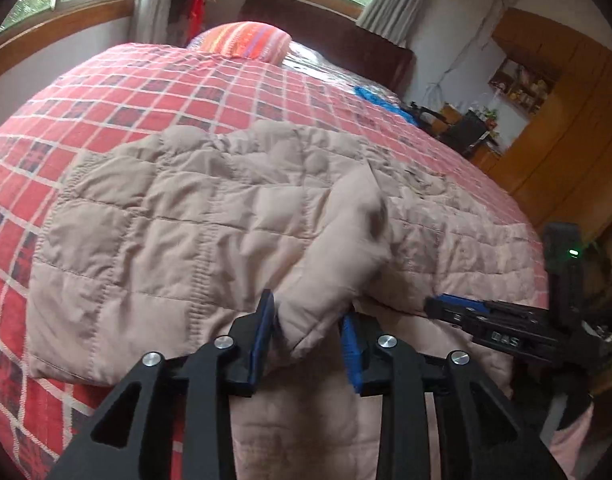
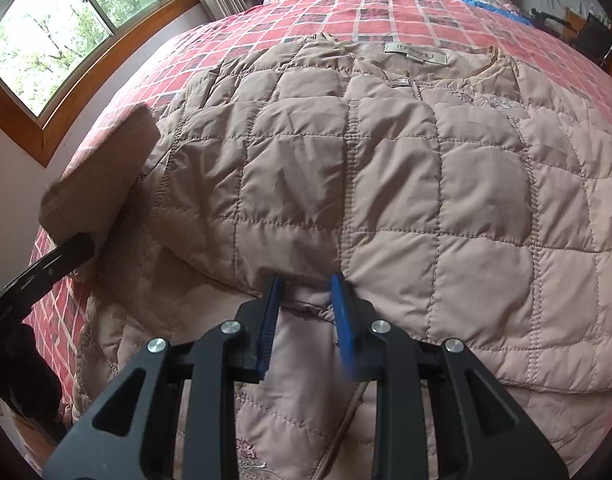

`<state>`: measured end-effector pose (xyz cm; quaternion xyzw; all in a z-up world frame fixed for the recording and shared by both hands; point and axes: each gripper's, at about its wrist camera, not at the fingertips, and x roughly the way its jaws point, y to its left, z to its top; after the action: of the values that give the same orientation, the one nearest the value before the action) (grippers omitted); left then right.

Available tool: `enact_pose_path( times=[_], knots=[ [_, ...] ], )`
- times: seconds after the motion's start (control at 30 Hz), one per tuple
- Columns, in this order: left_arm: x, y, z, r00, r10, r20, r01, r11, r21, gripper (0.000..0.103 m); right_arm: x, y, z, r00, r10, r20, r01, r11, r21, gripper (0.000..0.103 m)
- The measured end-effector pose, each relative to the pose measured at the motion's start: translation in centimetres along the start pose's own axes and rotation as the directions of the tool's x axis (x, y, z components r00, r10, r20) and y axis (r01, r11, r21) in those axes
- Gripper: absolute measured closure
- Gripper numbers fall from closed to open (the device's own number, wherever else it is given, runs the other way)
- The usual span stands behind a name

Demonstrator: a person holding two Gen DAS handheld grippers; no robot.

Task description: Fold large clothes

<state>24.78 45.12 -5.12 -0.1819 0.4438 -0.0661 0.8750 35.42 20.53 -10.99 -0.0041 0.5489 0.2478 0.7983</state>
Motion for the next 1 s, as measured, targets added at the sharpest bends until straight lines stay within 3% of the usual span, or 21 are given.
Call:
enact_pose_path(
  times=[0.07, 0.13, 0.23, 0.3, 0.33, 0.37, 0.43, 0.57, 0.63, 0.73, 0.8, 0.87, 0.9, 0.97, 1.0],
  knots=[
    [-1.3, -0.2, -0.4, 0.997, -0.074, -0.003, 0.074, 0.997, 0.001, 0.058, 0.0, 0.1, 0.0, 1.0, -0.001, 0.002, 0.001, 1.0, 0.002, 0.077],
    [-2.7, 0.2, -0.7, 0.994, -0.108, 0.017, 0.108, 0.994, -0.016, 0.056, -0.1, 0.2, 0.0, 1.0, 0.001, 0.002, -0.001, 1.0, 0.008, 0.077],
    [-5.6, 2.3, -0.7, 0.993, -0.086, 0.078, 0.091, 0.994, -0.056, 0.052, -0.8, 0.3, 0.0, 0.999, 0.036, -0.004, -0.035, 0.999, 0.024, 0.073],
    [-7.3, 4.6, -0.4, 0.992, 0.01, 0.125, 0.003, 0.995, -0.102, 0.046, -1.4, 0.8, 0.1, 0.995, 0.095, -0.008, -0.095, 0.995, 0.026, 0.073],
    [-7.7, 5.8, -0.2, 0.987, 0.091, 0.13, -0.074, 0.989, -0.129, 0.044, -1.6, 1.2, 0.2, 0.99, 0.139, -0.017, -0.138, 0.99, 0.027, 0.073],
    [-7.8, 7.1, 0.0, 0.971, 0.203, 0.127, -0.182, 0.971, -0.155, 0.044, -1.7, 1.7, 0.3, 0.982, 0.187, -0.032, -0.186, 0.982, 0.03, 0.07],
    [-7.7, 9.6, 0.2, 0.933, 0.342, 0.114, -0.317, 0.928, -0.197, 0.044, -1.4, 2.9, 0.5, 0.957, 0.28, -0.072, -0.278, 0.96, 0.04, 0.058],
    [-6.2, 13.8, -0.6, 0.963, 0.27, 0.022, -0.253, 0.923, -0.291, 0.041, -0.4, 6.1, 1.4, 0.925, 0.356, -0.129, -0.355, 0.934, 0.029, 0.055],
    [-5.7, 14.5, -1.1, 0.957, 0.291, 0.009, -0.272, 0.904, -0.33, 0.037, 0.4, 7.5, 1.8, 0.92, 0.362, -0.147, -0.362, 0.932, 0.029, 0.054],
    [-4.8, 14.9, -1.3, 0.976, 0.217, 0.007, -0.201, 0.917, -0.346, 0.036, 2.1, 9.1, 2.1, 0.92, 0.345, -0.185, -0.345, 0.938, 0.033, 0.054],
    [-4.4, 14.5, -1.2, 0.983, 0.181, 0.011, -0.166, 0.923, -0.346, 0.039, 3.1, 9.9, 2.2, 0.922, 0.331, -0.198, -0.332, 0.943, 0.029, 0.058],
    [-4.0, 14.0, -1.3, 0.987, 0.162, 0.003, -0.152, 0.928, -0.34, 0.064, 4.0, 10.5, 2.3, 0.922, 0.33, -0.203, -0.333, 0.943, 0.024, 0.072],
    [-3.8, 13.7, -1.3, 0.986, 0.167, -0.002, -0.158, 0.927, -0.34, 0.068, 4.4, 10.7, 2.4, 0.924, 0.324, -0.203, -0.326, 0.945, 0.023, 0.08],
    [-4.0, 13.1, -1.3, 0.984, 0.179, 0.017, -0.163, 0.928, -0.335, 0.09, 4.6, 10.9, 2.4, 0.926, 0.321, -0.198, -0.326, 0.945, 0.009, 0.092],
    [-4.3, 12.8, -1.3, 0.985, 0.169, 0.027, -0.151, 0.93, -0.335, 0.092, 4.2, 11.0, 2.3, 0.926, 0.325, -0.192, -0.331, 0.944, 0.0, 0.096]
  ],
)
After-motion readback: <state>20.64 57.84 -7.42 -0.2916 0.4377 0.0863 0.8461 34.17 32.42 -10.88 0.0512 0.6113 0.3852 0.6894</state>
